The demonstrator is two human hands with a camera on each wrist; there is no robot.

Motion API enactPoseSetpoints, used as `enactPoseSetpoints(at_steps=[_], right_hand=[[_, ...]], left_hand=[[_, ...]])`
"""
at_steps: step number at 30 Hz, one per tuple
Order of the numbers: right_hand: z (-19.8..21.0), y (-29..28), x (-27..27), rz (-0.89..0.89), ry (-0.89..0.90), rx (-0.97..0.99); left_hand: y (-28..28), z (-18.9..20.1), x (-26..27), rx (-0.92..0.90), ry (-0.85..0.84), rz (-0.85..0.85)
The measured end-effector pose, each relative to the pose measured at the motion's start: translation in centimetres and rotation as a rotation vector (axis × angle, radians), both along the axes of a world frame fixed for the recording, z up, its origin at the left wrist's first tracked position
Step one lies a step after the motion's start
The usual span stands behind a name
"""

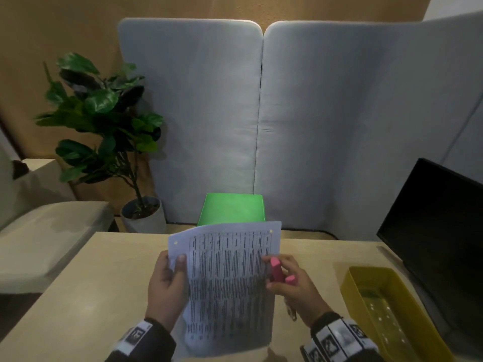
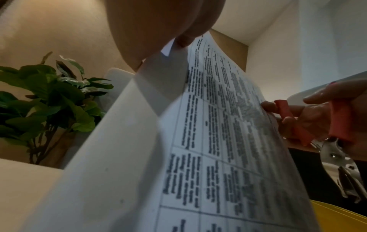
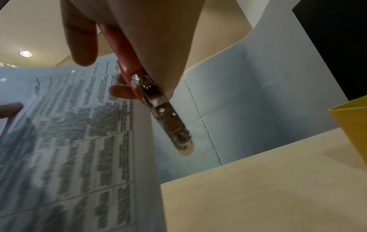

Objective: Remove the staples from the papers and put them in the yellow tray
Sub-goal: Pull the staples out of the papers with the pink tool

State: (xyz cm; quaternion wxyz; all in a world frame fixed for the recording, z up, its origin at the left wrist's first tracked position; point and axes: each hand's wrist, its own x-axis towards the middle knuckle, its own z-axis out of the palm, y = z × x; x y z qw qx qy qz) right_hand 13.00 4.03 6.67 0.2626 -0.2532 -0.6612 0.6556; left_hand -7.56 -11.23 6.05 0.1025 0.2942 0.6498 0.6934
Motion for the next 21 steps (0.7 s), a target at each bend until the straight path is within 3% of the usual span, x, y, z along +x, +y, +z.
enactPoseSetpoints(at_steps=[8,21], right_hand=[[-0.9,0.3,0.0,-0.163,-0.055,0.221],[-4.2,1.0,0.9,-0.243,-0.132,0.163]], left_hand=[[1.6,-1.8,1.5,0.009,-0.077,-0.055],[3.1,-3.9,2.9,-0.159,-0.039,-0.082]])
